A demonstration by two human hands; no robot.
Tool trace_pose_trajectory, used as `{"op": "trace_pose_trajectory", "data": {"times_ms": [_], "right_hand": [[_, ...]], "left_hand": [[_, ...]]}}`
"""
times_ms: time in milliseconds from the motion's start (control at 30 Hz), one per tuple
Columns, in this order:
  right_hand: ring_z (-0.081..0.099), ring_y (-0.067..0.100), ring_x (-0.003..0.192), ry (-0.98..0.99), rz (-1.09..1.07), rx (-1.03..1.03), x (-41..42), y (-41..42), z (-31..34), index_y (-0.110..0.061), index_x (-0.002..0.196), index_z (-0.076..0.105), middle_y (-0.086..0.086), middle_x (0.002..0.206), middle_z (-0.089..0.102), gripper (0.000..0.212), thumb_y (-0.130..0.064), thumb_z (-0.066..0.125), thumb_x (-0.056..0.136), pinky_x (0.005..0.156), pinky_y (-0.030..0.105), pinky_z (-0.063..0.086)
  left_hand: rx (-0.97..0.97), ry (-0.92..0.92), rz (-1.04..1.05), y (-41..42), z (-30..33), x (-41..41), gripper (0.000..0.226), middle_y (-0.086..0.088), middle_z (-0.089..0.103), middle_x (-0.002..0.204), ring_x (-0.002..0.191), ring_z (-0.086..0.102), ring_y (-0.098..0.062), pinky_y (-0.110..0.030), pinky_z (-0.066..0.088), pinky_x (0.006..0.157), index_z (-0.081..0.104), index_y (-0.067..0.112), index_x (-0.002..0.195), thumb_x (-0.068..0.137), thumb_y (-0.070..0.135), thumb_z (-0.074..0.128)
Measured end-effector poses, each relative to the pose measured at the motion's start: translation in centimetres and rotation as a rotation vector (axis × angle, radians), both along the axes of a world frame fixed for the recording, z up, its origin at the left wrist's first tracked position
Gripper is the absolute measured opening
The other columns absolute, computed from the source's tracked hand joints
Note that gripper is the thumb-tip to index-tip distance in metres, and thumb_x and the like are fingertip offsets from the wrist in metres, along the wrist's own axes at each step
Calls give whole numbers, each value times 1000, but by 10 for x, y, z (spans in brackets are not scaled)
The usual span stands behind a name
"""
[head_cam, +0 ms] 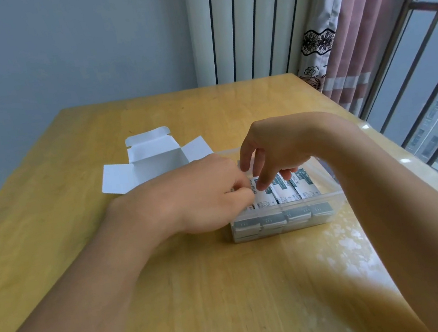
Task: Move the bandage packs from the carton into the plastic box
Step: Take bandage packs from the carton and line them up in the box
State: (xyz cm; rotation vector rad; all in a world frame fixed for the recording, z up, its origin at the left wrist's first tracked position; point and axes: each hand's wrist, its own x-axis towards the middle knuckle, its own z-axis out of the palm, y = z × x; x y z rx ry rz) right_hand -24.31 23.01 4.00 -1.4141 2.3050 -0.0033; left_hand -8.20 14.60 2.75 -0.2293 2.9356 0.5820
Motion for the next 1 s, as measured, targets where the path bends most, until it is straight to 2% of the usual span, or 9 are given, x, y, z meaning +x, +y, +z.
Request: {"op": "trace_pose_trajectory", "data": {"times_ms": [133, 200, 300, 367, 467, 633, 767, 867, 1000], "right_hand": [[72, 7, 62, -14, 39, -205, 4, 12, 26, -27, 117, 68, -6, 95, 77, 37, -26, 80, 82, 65, 32, 61], [72, 5, 70, -45, 95, -511, 15, 12, 37, -24, 107, 73, -8, 89, 76, 23, -21, 78, 85, 68, 31, 62], [65, -3, 74, -82, 191, -795, 47, -4, 31, -18, 97, 77, -16, 82, 71, 8, -17, 72, 90, 62, 10, 49], [63, 1, 73, -14, 253, -781, 63, -22, 11, -19, 93, 78, -17, 81, 69, 9, -15, 71, 90, 61, 8, 44], [57, 3, 67, 87, 252, -668, 72, -38, -9, -23, 95, 79, -12, 77, 67, 10, -20, 73, 88, 63, 12, 41], [52, 0, 59, 5, 253, -503, 71, -31, -3, -27, 104, 75, -10, 73, 67, 28, -32, 85, 77, 56, 13, 40], [50, 0, 60, 78, 270, -423, 76, -29, 0, -29, 110, 73, -10, 79, 70, 35, -33, 84, 77, 53, 14, 35], [53, 3, 64, 82, 251, -410, 77, -29, 1, -26, 110, 72, -9, 81, 70, 34, -32, 84, 79, 55, 19, 38], [55, 3, 68, 94, 215, -407, 80, -29, 0, -25, 105, 73, -10, 78, 67, 25, -30, 81, 82, 58, 21, 44]], "left_hand": [[241, 165, 43, -13, 38, 18, 32, 16, 67, 63, 41, 54, -2, -13, 41, 47, 76, 27, 98, 99, 12, 47], [281, 387, 139, -37, 50, 30, 28, 8, 67, 70, 43, 48, -4, -14, 39, 46, 76, 29, 89, 92, 12, 55], [95, 512, 363, -82, 44, 41, 7, 4, 61, 71, 50, 46, -5, -24, 39, 55, 70, 29, 82, 86, 23, 67], [-20, 420, 519, -107, 33, 45, 11, 5, 61, 71, 58, 52, -8, -29, 42, 60, 64, 27, 86, 85, 31, 74], [-14, 225, 664, -126, 19, 50, 40, 3, 61, 83, 67, 57, -16, -29, 41, 59, 57, 24, 99, 78, 51, 78], [200, 61, 511, -123, 10, 48, 37, 0, 59, 80, 60, 54, -20, -30, 42, 51, 65, 25, 108, 82, 49, 76], [342, 124, 426, -112, 20, 51, 28, -10, 62, 88, 64, 60, -15, -25, 47, 44, 67, 19, 100, 79, 29, 83], [318, 82, 415, -111, 22, 54, 31, -21, 66, 102, 63, 60, -15, -28, 51, 49, 66, 12, 89, 75, 30, 86], [272, 47, 406, -110, 24, 54, 31, -19, 69, 99, 62, 62, -17, -28, 53, 52, 61, 15, 71, 75, 33, 86]]}}
